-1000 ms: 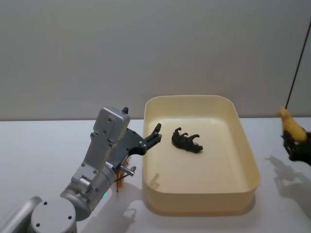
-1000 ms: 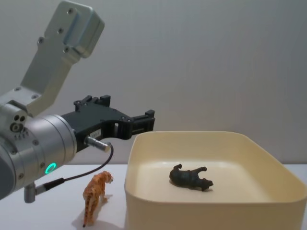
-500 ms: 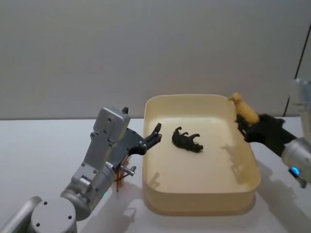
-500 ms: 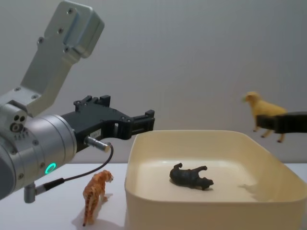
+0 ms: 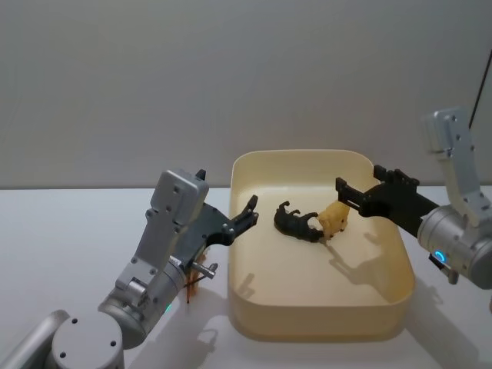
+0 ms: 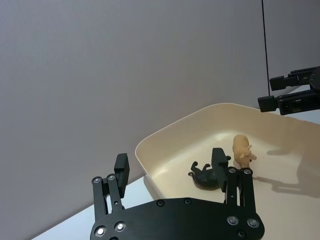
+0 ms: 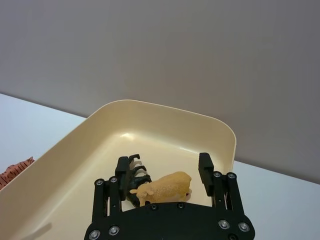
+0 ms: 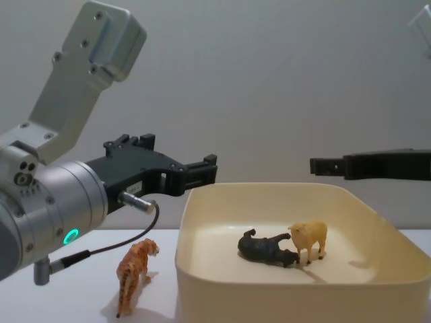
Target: Pick up the toy alternately with two hands and place it into the central storage box.
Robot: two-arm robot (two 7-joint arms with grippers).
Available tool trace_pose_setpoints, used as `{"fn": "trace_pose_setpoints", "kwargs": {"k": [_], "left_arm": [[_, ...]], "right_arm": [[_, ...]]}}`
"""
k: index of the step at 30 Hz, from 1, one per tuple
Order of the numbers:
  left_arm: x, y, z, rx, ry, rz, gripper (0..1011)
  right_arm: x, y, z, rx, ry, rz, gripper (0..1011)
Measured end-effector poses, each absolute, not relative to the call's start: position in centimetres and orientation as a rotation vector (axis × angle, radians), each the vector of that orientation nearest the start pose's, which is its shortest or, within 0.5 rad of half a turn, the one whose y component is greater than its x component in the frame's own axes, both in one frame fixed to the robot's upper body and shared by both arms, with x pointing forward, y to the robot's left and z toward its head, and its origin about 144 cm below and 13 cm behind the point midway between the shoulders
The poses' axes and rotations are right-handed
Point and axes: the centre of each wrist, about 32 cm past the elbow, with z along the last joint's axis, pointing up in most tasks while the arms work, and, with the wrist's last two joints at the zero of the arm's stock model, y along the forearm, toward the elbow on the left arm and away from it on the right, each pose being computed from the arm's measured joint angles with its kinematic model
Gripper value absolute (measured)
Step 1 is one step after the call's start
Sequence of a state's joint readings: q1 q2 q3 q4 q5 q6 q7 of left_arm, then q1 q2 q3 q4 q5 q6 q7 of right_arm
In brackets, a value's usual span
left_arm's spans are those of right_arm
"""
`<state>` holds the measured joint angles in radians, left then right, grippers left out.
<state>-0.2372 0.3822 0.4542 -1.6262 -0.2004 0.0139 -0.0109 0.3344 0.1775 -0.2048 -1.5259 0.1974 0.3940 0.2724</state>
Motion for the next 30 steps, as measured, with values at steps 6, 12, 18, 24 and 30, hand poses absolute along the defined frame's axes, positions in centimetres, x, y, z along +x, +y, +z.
{"fn": "trace_pose_setpoints", "kwargs": {"k": [6,12,18,24,30], "left_arm": [[49.2,19.8,120.4,0.061,-0.268,1.124,1001],[49.2,19.8,120.4,0.061,-0.268,1.124,1001],[49.0,19.9,120.4,0.066,-0.260,1.126,1001],[48.4,20.0,120.5,0.077,-0.227,1.135,1001],[47.4,20.3,120.6,0.100,-0.166,1.151,1001]], "right_arm": [[53.6,-22.4,124.0,-0.133,0.084,-1.129,936],[52.7,-24.2,123.8,-0.127,0.089,-1.179,1001],[51.8,-25.6,123.7,-0.123,0.092,-1.219,1001],[51.2,-26.5,123.7,-0.122,0.092,-1.243,1001],[50.8,-27.0,123.6,-0.121,0.093,-1.258,1001]]}}
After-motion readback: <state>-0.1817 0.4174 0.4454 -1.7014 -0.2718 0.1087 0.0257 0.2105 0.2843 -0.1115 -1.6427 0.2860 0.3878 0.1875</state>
